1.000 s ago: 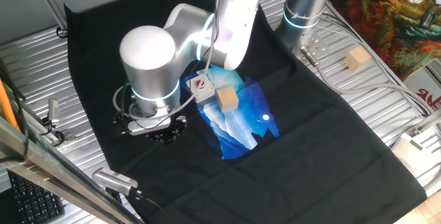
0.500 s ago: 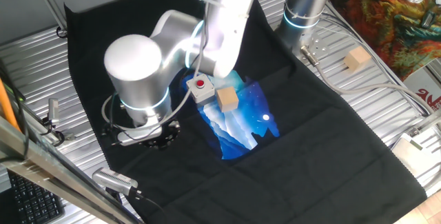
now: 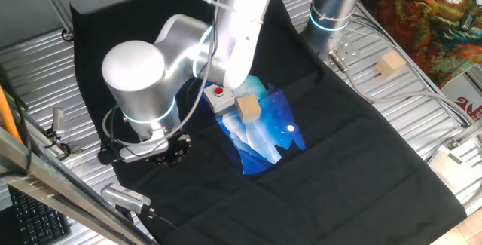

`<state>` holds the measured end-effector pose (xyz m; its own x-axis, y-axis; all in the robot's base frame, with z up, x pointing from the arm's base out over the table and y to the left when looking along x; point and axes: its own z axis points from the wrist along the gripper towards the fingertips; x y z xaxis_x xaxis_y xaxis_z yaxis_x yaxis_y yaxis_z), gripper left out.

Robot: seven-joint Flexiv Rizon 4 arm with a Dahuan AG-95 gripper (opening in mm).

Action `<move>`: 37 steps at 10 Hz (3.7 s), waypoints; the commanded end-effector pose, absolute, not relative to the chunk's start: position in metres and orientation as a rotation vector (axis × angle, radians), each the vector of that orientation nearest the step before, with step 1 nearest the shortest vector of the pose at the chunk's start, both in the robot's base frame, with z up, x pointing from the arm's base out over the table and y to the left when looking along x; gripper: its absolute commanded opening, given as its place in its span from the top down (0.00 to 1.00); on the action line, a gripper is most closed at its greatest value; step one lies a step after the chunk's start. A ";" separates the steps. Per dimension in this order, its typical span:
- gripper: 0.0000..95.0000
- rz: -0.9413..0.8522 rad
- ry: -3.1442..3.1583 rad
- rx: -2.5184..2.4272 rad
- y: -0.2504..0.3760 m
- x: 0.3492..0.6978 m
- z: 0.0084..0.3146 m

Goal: Screw the lid onto the jar

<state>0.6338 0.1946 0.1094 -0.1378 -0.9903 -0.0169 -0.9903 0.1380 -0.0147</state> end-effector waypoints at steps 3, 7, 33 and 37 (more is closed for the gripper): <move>1.00 0.004 2.347 -2.044 0.190 0.634 0.109; 1.00 0.019 2.339 -2.050 0.185 0.639 0.109; 1.00 0.070 2.233 -2.149 0.167 0.646 0.110; 1.00 0.069 2.247 -2.136 0.167 0.646 0.111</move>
